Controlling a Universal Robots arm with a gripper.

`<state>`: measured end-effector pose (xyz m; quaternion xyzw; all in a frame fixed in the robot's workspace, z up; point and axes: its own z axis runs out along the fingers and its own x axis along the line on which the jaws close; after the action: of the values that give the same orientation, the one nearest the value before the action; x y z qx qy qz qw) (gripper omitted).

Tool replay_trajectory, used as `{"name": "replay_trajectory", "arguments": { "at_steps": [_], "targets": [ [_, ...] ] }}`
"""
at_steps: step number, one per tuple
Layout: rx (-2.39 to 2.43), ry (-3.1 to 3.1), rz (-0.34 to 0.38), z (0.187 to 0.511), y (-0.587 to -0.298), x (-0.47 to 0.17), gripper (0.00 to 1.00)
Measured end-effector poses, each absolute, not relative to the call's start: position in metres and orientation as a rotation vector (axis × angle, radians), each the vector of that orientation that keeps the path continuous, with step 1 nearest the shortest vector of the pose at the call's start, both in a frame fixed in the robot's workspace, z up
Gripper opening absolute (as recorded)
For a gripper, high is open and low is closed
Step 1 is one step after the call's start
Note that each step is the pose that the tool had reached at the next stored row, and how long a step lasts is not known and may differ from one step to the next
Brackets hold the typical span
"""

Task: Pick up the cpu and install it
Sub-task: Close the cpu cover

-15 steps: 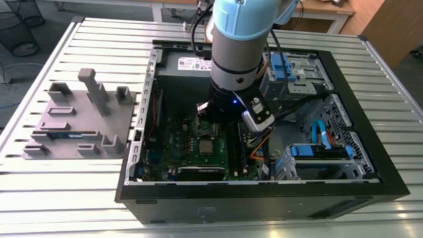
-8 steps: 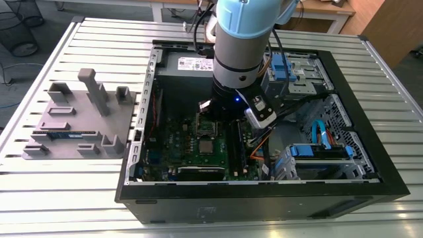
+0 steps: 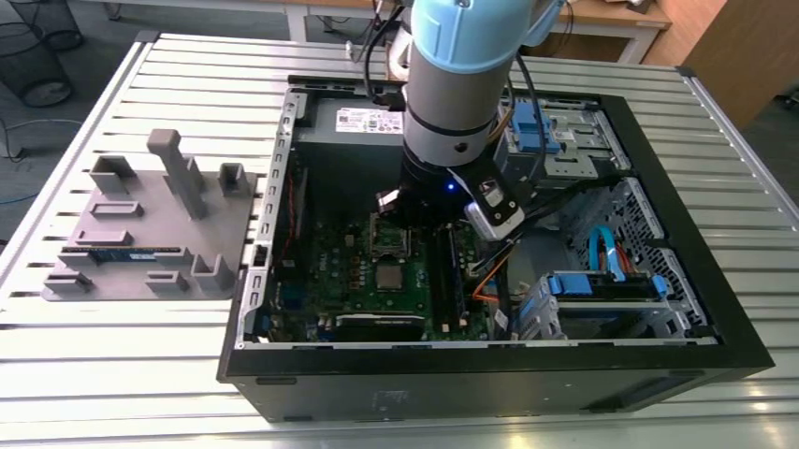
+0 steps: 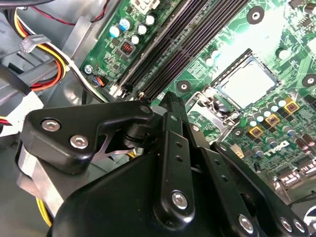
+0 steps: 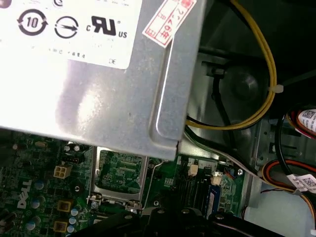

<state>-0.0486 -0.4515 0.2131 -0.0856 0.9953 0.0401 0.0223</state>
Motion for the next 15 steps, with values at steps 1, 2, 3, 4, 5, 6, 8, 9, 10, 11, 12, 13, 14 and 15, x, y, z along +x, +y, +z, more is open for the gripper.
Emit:
{"name": "replay_trajectory", "arguments": {
  "at_steps": [1, 2, 3, 4, 5, 6, 8, 9, 10, 11, 12, 13, 14, 15],
  "targets": [
    [-0.273, 3.083, 0.125, 0.213, -0.451, -0.048, 0.11],
    [-0.281, 3.082, 0.125, 0.213, -0.451, -0.048, 0.11],
    [-0.288, 3.082, 0.125, 0.213, -0.451, -0.048, 0.11],
    [-0.295, 3.081, 0.125, 0.213, -0.45, -0.047, 0.11],
    [-0.299, 3.081, 0.125, 0.212, -0.45, -0.047, 0.11],
    [-0.302, 3.081, 0.125, 0.212, -0.449, -0.046, 0.11],
    [-0.303, 3.081, 0.125, 0.212, -0.447, -0.046, 0.11],
    [-0.303, 3.08, 0.125, 0.212, -0.445, -0.046, 0.11],
    [-0.303, 3.081, 0.125, 0.212, -0.444, -0.046, 0.11],
    [-0.303, 3.08, 0.126, 0.212, -0.442, -0.046, 0.11],
    [-0.303, 3.081, 0.125, 0.212, -0.441, -0.046, 0.11],
    [-0.303, 3.081, 0.125, 0.211, -0.44, -0.046, 0.11],
    [-0.303, 3.08, 0.126, 0.211, -0.439, -0.046, 0.11],
    [-0.303, 3.08, 0.126, 0.211, -0.437, -0.045, 0.11]
  ]
}}
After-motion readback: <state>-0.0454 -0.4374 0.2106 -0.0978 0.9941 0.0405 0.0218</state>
